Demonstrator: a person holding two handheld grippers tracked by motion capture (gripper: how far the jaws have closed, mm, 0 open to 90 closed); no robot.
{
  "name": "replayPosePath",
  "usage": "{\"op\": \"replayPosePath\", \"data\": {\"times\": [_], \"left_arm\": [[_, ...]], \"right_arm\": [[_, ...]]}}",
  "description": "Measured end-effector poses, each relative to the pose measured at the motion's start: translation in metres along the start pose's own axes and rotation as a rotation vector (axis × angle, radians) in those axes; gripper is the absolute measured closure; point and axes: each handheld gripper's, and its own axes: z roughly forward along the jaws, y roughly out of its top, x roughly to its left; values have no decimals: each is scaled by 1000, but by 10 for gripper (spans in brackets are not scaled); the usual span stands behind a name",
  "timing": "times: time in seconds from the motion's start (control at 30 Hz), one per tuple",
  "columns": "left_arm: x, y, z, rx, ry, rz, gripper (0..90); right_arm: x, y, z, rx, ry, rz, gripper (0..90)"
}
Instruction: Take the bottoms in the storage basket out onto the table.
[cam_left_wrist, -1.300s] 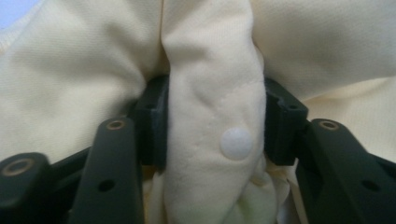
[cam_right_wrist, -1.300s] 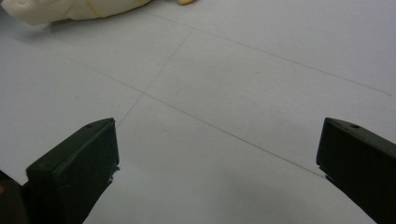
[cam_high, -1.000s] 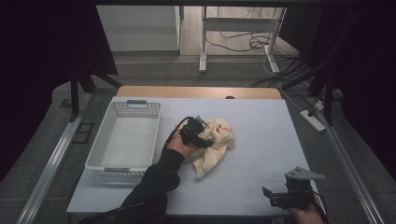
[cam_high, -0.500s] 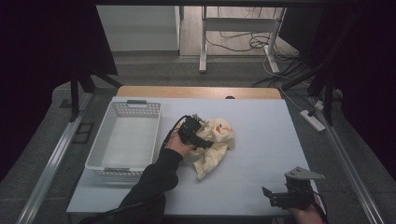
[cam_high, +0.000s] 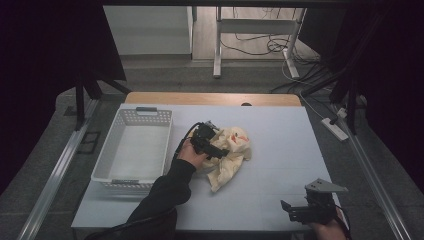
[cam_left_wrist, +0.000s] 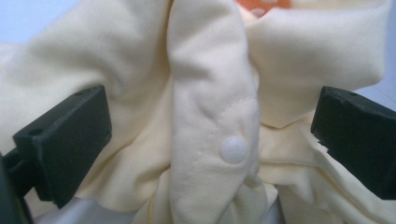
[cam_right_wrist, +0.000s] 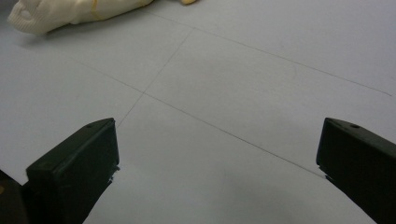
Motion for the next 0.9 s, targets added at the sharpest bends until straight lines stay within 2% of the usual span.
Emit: {"op": "replayPosePath", "data": {"times": [0.07, 0.13, 0.23, 0.33, 0.5, 0.7, 0.9], "left_arm": [[0, 2, -1, -10, -13, -6, 0], [-2, 3, -3, -20, -27, 7, 0], [-4, 5, -5, -33, -25, 29, 0], [-6, 6, -6, -43, -42, 28, 0], [-9, 8, -8, -27, -27, 65, 0], [-8, 9, -14, -39, -41, 55, 3], [-8, 10, -19, -52, -76, 77, 9]], "right_arm": [[0, 0, 0, 0, 0, 0, 0], [0, 0, 0, 0, 0, -1, 0], [0, 0, 0, 0, -1, -1, 0], [0, 0, 0, 0, -1, -1, 0], [0, 0, 0, 0, -1, 1, 0], [0, 0, 0, 0, 0, -2, 0], [0, 0, 0, 0, -1, -1, 0]]}}
